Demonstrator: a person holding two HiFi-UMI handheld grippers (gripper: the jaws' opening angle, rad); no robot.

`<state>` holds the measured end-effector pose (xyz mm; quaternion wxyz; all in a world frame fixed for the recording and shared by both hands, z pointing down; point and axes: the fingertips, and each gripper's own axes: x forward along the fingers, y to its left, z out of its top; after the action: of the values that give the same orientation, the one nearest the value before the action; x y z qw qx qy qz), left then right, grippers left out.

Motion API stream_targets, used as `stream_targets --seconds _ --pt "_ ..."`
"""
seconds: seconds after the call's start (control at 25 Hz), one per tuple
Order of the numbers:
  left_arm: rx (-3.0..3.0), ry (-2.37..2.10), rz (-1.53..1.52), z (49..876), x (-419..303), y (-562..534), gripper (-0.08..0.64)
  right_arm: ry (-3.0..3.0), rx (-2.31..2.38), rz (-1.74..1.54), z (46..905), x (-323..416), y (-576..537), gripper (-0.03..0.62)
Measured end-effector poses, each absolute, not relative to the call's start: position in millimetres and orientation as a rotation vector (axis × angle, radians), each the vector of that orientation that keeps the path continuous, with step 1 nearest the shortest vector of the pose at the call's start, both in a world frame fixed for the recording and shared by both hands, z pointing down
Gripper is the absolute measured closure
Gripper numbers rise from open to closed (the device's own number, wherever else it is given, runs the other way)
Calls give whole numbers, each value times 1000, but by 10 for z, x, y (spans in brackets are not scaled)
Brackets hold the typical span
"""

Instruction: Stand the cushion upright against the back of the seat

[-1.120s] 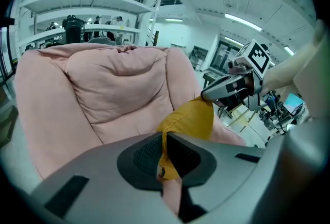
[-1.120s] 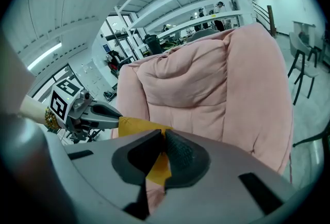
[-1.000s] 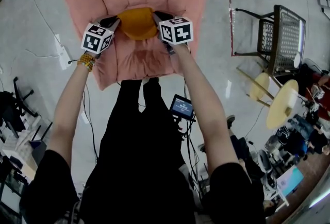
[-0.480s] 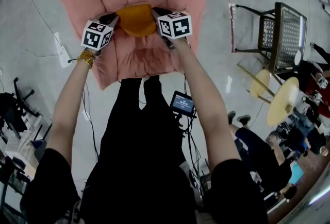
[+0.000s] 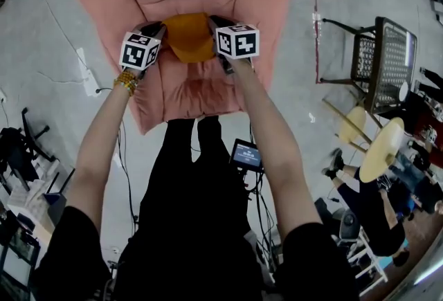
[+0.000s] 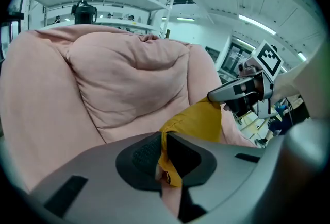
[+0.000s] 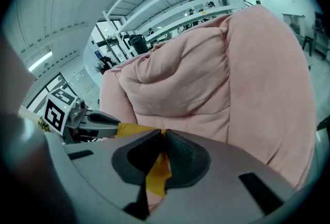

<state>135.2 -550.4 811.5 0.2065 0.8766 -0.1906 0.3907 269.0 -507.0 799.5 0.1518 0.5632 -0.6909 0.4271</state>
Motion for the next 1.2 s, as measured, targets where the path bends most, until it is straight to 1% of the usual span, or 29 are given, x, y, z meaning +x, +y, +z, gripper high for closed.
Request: stream_targets --seconds 0.4,0.8,0.84,1.0,1.2 --pt "2359 -627 1010 8442 1498 -5938 523 -1906 1737 1251 8332 2846 -5467 557" --pt "2341 -687 936 8508 1351 -6104 512 -1922 1783 1180 8367 2776 -5626 554" --pt "2348 -692 927 8483 1330 -6104 509 -1924 1788 1164 8347 2791 -5616 547" --pt "2349 -716 925 8441 1242 -6034 509 -1924 1828 1143 8279 2907 -5527 474" --pt "2336 -727 931 8395 1133 -5772 509 -1946 1867 1141 8075 3011 -5323 468"
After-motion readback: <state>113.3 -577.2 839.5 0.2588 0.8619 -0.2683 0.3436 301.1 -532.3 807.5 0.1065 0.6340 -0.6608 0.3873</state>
